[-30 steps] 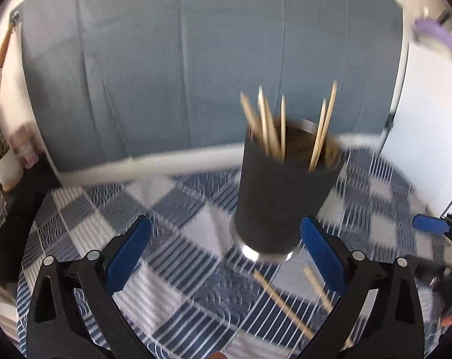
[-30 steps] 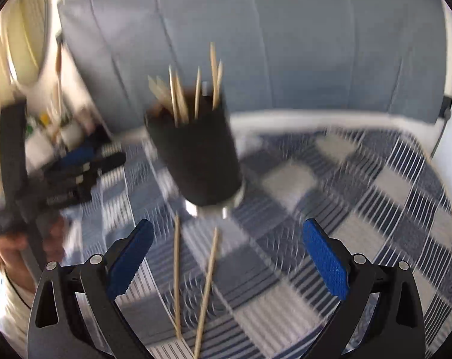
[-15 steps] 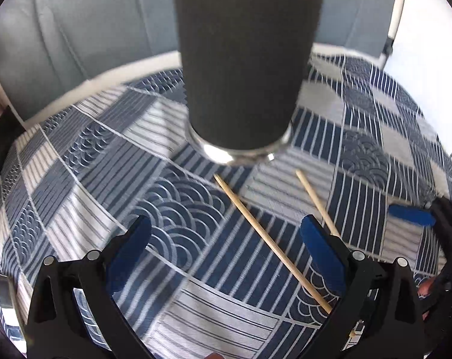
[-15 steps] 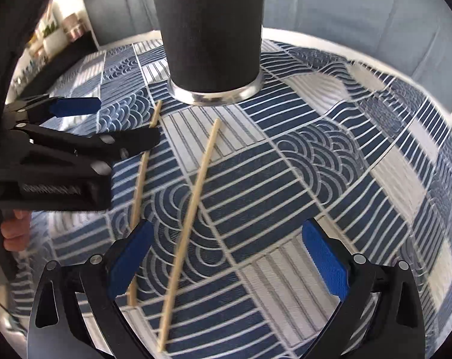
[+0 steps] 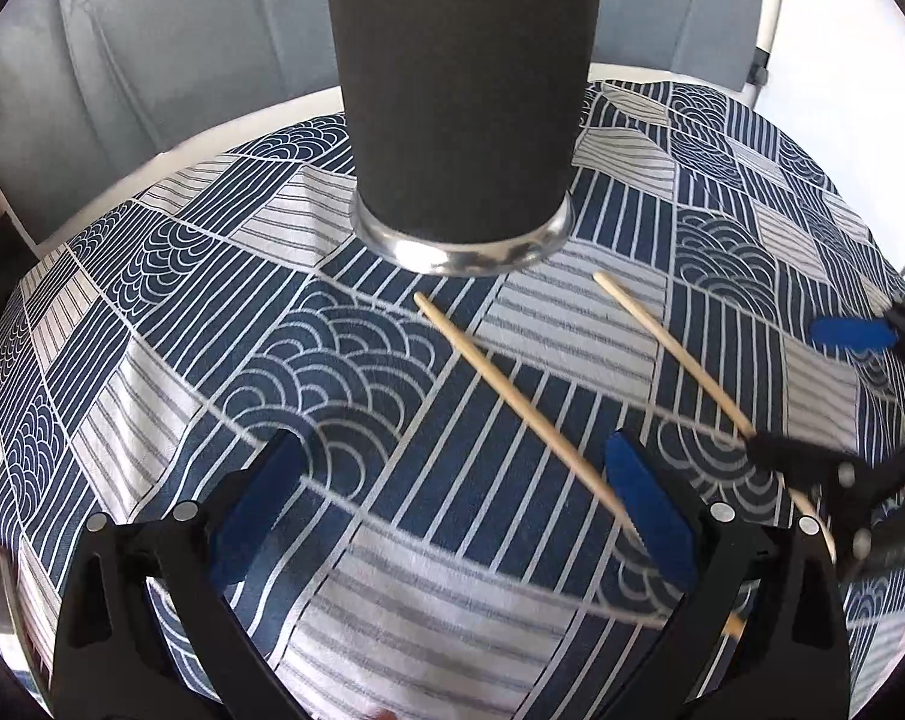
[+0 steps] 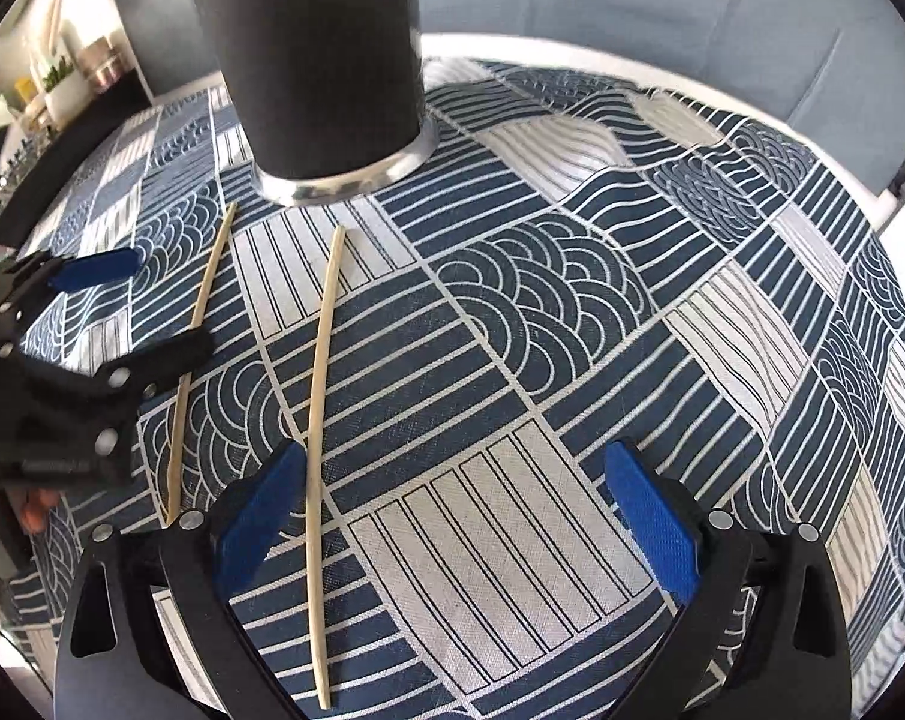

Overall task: Organize utensils
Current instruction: 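Lower both open grippers toward the last sticks on the cloth, then close the left gripper on a wooden stick while the right gripper grasps another, then carry both held sticks over the black cup and lower them in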

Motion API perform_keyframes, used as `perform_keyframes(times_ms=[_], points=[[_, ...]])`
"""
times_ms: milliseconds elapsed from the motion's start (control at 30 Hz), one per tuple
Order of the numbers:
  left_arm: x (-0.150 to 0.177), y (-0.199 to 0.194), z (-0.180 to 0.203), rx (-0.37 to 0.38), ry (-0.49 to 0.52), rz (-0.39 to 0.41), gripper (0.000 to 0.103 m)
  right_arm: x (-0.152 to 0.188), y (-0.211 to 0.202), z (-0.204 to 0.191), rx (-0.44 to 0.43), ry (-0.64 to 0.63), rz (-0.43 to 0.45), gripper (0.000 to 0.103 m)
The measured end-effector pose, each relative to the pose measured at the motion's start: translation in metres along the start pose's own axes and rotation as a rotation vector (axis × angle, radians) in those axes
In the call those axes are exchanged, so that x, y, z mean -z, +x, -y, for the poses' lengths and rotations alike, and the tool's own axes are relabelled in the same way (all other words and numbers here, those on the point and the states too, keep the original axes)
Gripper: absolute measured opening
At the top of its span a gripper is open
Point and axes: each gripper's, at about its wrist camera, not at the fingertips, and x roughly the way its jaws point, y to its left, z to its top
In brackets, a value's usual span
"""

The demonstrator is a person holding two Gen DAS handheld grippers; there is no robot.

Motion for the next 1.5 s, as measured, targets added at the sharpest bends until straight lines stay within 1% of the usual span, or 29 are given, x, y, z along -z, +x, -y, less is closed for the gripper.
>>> perform_keyframes(times_ms=[100,200,267,333,367,400,433,467,500,533,567,600,633,700,767,867,933,1033,1133,1200,1300,1400,1500], points=[[0.002,-0.001,-0.003,0.032,0.040,-0.056,0.099,-0.010,0.005,0.000,-0.011,-0.015,-0.039,0.097],[0.010,-0.003,-0.008,0.063,0.093,-0.065,0.099,-0.012,0.006,-0.002,-0.016,-0.035,-0.066,0.097],[0.014,-0.004,-0.013,0.078,0.108,-0.080,0.098,-0.013,0.006,-0.002,-0.018,-0.042,-0.068,0.097],[0.017,-0.007,-0.018,0.084,0.120,-0.083,0.091,-0.015,0.007,-0.002,-0.020,-0.041,-0.090,0.097],[0.016,-0.008,-0.020,0.082,0.116,-0.085,0.083,-0.016,0.008,-0.003,-0.025,-0.051,-0.105,0.096],[0.016,-0.010,-0.024,0.078,0.109,-0.089,0.071,-0.017,0.008,-0.003,-0.029,-0.060,-0.113,0.095],[0.015,-0.013,-0.030,0.073,0.099,-0.094,0.053,-0.017,0.007,-0.003,-0.029,-0.073,-0.115,0.095],[0.013,-0.014,-0.035,0.071,0.088,-0.100,0.043,-0.020,0.009,-0.003,-0.030,-0.081,-0.114,0.093],[0.013,-0.015,-0.042,0.070,0.072,-0.109,0.022,-0.019,0.008,-0.003,-0.036,-0.090,-0.110,0.082],[0.012,-0.015,-0.050,0.078,0.056,-0.123,0.010,-0.018,0.004,-0.005,-0.046,-0.106,-0.103,0.069],[0.013,-0.016,-0.055,0.087,0.045,-0.129,0.008,-0.017,-0.005,-0.005,-0.058,-0.127,-0.087,0.023],[0.014,-0.017,-0.061,0.096,0.035,-0.132,0.006,-0.017,-0.008,-0.004,-0.057,-0.128,-0.092,0.006],[0.015,-0.017,-0.064,0.094,0.036,-0.128,0.006,-0.016,-0.008,-0.001,-0.059,-0.127,-0.100,0.006],[0.017,-0.018,-0.066,0.090,0.036,-0.119,0.005,-0.015,-0.009,0.000,-0.060,-0.156,-0.088,0.005],[0.017,-0.018,-0.067,0.093,0.039,-0.117,0.005,-0.016,-0.010,0.001,-0.061,-0.149,-0.085,0.005],[0.018,-0.019,-0.067,0.057,0.061,-0.114,0.005,-0.015,-0.013,0.002,-0.064,-0.139,-0.069,0.005],[0.015,-0.021,-0.072,0.045,0.052,-0.104,0.005,-0.012,-0.024,0.001,-0.063,-0.131,-0.012,0.005],[0.011,-0.031,-0.077,0.023,0.059,-0.079,0.005,-0.006,-0.039,0.000,-0.055,-0.134,0.047,0.004],[0.006,-0.040,-0.080,0.018,0.048,-0.063,0.005,-0.011,-0.054,0.014,-0.063,-0.082,0.093,0.004],[0.003,-0.046,-0.082,0.017,0.049,-0.052,0.005,-0.012,-0.063,0.020,-0.066,-0.070,0.112,0.004],[-0.007,-0.061,-0.086,0.019,0.035,-0.016,0.005,-0.014,-0.077,0.024,-0.077,-0.052,0.144,0.004],[-0.019,-0.079,-0.086,0.017,0.027,0.020,0.005,-0.016,-0.095,0.028,-0.094,-0.017,0.198,0.004],[-0.031,-0.099,-0.084,0.000,0.032,0.063,0.005,-0.025,-0.120,0.029,-0.121,-0.008,0.281,0.004]])
